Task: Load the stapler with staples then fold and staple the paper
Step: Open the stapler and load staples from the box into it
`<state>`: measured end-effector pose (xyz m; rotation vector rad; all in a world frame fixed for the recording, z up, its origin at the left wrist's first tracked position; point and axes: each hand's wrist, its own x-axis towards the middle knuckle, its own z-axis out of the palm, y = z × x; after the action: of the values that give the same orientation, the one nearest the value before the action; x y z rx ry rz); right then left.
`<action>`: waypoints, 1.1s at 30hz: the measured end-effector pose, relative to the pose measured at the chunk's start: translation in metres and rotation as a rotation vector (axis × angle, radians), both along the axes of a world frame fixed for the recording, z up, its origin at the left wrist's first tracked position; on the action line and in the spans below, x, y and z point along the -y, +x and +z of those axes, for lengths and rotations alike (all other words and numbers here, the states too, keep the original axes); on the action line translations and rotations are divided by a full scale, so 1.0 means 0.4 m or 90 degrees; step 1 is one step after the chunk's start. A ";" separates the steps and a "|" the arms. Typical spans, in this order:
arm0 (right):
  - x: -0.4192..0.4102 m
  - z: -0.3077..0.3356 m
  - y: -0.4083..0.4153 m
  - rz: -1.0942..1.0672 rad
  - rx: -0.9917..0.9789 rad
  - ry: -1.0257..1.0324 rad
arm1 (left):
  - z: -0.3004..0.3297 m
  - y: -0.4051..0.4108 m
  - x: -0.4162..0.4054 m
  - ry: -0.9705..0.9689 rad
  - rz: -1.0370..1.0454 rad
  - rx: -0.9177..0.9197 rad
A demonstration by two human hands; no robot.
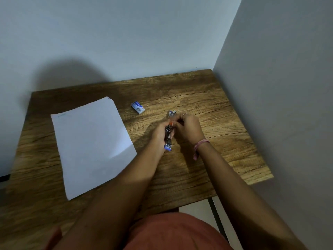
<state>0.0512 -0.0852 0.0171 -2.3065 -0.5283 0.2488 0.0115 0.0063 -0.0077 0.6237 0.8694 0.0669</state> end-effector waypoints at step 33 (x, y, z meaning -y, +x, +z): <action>0.064 0.002 0.001 -0.012 -0.061 0.244 | -0.006 -0.084 -0.065 -0.110 -0.152 0.141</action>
<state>0.0514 -0.1109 0.0179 -1.9171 -0.4606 0.2264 -0.0219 0.0325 -0.0101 0.5424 0.5754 -0.1521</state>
